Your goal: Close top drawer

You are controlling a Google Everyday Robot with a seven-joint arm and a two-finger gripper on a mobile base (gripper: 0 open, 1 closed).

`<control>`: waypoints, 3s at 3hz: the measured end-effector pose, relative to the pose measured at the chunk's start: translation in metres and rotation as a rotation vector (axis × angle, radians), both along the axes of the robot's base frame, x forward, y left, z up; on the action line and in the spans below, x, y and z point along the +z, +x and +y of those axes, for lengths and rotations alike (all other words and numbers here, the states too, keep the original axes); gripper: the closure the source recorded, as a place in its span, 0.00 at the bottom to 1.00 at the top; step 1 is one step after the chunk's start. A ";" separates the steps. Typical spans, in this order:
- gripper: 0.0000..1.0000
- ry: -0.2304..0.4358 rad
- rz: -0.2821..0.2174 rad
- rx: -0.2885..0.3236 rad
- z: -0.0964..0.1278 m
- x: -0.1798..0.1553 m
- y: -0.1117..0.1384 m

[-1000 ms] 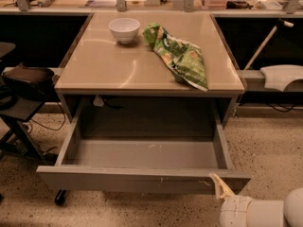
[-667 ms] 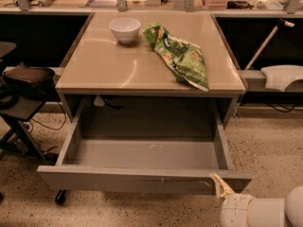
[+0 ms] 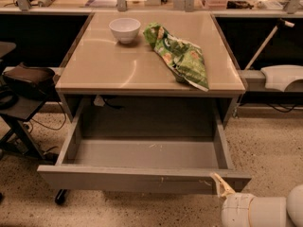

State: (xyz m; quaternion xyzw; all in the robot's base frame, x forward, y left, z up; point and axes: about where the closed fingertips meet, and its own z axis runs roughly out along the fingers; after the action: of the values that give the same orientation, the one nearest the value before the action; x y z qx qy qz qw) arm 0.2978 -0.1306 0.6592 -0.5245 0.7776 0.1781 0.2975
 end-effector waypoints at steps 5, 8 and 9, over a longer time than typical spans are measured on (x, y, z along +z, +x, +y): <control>0.00 0.000 0.129 0.006 0.033 -0.058 0.015; 0.00 -0.027 0.092 -0.003 0.036 -0.050 0.049; 0.00 -0.048 0.014 -0.025 0.022 -0.046 0.070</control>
Offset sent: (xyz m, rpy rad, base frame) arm -0.0565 0.0166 -0.0029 0.0166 -0.0018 -0.0526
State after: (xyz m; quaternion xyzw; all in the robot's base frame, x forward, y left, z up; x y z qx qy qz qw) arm 0.3673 -0.1085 0.6135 -0.5205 0.7901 0.1593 0.2817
